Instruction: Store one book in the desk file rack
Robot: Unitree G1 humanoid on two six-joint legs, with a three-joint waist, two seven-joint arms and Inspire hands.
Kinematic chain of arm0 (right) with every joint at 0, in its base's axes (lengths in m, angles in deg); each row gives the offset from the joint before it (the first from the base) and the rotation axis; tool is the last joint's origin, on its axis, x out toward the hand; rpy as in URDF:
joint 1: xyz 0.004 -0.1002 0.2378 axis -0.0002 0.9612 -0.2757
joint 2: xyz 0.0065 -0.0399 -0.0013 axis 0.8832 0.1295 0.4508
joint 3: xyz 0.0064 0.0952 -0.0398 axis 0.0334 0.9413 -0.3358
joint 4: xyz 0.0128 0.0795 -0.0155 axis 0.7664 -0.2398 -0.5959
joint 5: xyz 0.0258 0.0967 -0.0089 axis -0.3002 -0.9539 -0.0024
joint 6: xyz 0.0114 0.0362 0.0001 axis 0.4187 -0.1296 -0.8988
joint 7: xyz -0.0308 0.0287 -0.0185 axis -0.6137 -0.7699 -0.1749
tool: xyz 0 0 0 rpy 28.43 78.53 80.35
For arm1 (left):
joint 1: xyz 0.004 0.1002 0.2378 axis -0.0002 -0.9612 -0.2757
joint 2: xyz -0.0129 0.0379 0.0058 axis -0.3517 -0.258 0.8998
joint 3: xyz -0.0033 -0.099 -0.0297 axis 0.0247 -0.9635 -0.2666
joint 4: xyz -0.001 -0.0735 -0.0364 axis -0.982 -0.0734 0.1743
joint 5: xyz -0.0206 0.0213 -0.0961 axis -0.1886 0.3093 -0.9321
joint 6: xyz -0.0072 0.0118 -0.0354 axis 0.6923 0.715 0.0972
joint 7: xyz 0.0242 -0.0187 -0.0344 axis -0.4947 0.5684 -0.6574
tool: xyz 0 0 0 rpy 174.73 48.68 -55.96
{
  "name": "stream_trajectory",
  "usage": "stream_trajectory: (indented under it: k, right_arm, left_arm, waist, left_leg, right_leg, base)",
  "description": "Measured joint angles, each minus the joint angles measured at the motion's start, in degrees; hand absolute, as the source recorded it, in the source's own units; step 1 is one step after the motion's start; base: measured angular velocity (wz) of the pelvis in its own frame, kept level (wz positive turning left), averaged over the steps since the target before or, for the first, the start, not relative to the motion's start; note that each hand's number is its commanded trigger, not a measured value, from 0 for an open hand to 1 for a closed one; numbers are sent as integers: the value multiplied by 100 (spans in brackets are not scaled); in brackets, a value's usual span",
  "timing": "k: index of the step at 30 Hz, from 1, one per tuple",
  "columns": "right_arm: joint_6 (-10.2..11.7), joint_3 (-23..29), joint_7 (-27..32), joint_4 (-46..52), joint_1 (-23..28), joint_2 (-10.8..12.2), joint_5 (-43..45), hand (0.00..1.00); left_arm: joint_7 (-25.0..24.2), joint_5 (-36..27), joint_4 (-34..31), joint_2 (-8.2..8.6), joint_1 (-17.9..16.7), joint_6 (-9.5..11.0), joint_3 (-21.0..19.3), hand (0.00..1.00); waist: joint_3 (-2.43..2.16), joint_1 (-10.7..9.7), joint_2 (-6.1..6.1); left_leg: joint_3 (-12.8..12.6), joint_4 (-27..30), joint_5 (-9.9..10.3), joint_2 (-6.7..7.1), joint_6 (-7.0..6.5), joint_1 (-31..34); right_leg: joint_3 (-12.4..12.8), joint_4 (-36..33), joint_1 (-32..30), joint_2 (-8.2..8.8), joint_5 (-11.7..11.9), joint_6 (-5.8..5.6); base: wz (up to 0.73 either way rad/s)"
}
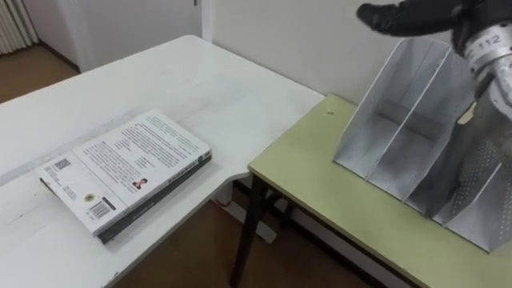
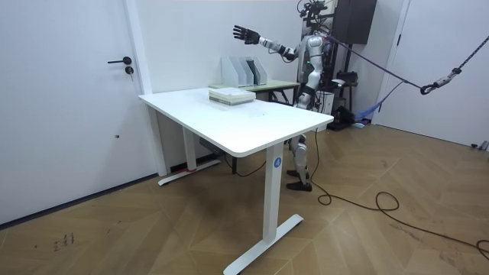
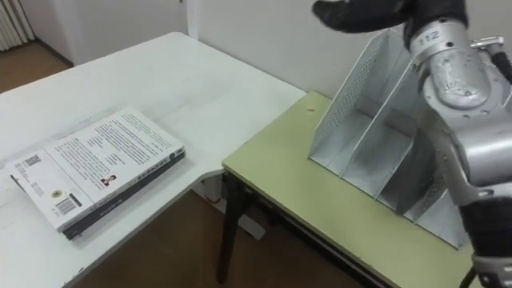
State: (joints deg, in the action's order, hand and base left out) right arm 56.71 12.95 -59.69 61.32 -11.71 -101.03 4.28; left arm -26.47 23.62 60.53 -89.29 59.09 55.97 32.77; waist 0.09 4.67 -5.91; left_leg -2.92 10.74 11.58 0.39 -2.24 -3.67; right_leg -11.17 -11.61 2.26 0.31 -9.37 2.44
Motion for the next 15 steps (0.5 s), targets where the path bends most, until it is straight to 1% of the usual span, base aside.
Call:
stream_trajectory:
  k: [2,3,5,6,7,8,9,10,12,13,14,15]
  right_arm:
    - [-25,-276,-764,367,158,-6,-259,0]
    - [-27,-342,-942,418,171,-5,-336,0]
    - [-28,-592,-1595,474,177,-5,-625,0]
    - [-28,-645,-1745,475,176,-6,-641,0]
    - [-30,-765,-2034,486,177,-4,-641,0]
    - [-35,-882,-2315,492,180,4,-646,0]
    - [-36,-953,-2440,495,181,3,-626,0]
    - [-36,-1068,-2714,496,209,16,-537,0]
    - [-35,-1221,-3051,460,350,106,-345,0]
    - [-20,-1330,-3281,359,532,166,-326,0]
    - [-18,-1510,-3504,168,699,207,-238,0]
    - [-32,-1602,-3605,66,783,241,-129,0]
  left_arm:
    - [-99,-3,-7,-80,9,-7,18,0]
    - [-108,-8,-6,-91,14,-6,46,0]
    - [-160,-12,13,-140,92,-7,181,0]
    - [-183,-12,28,-149,120,-6,209,0]
    - [-222,-4,51,-159,161,-6,255,0]
    - [-243,1,73,-168,195,-7,327,0]
    - [-261,8,104,-169,221,-7,333,0]
    - [-331,9,247,-176,320,-9,338,0]
    - [-407,-7,299,-214,383,-22,376,0]
    - [-443,0,297,-244,437,-54,451,0]
    - [-485,4,295,-248,501,-95,459,0]
    - [-507,3,298,-248,530,-115,461,0]
  waist:
    - [-4,4,-6]
    - [-4,4,-7]
    - [4,26,0]
    - [3,31,-2]
    - [0,36,-6]
    - [2,83,-4]
    - [4,120,-2]
    - [19,167,16]
    - [27,250,0]
    - [32,333,-17]
    - [36,381,-29]
    - [39,413,-27]
  left_leg:
    - [15,-14,3,-2,1,10]
    - [20,-22,3,-3,1,8]
    - [42,-27,4,-2,2,-3]
    - [48,-29,4,-2,2,-3]
    - [57,-29,4,-1,2,-2]
    - [50,-35,4,-1,2,-13]
    - [42,-33,3,-3,2,-19]
    - [32,-13,3,-6,2,-24]
    - [21,-8,4,-12,3,-30]
    - [18,-10,5,-13,6,-32]
    - [1,-11,5,-13,6,-33]
    - [2,-13,5,-12,5,-27]
  right_leg:
    - [0,1,15,-5,2,2]
    - [-1,1,23,-6,2,3]
    - [-11,8,50,-6,3,3]
    - [-11,7,52,-5,3,3]
    - [-14,8,56,-3,2,3]
    - [-9,8,60,-4,2,3]
    - [-9,7,62,-4,2,3]
    - [-9,8,64,-5,3,3]
    - [-7,8,67,-11,3,3]
    - [-6,8,67,-12,3,3]
    - [-1,8,68,-10,3,3]
    - [-3,8,68,-8,3,2]
  base:
    - [0]
    - [4]
    - [6]
    - [7]
    - [0]
    - [0]
    - [-3]
    - [-4]
    - [0]
    - [0]
    - [0]
    - [3]
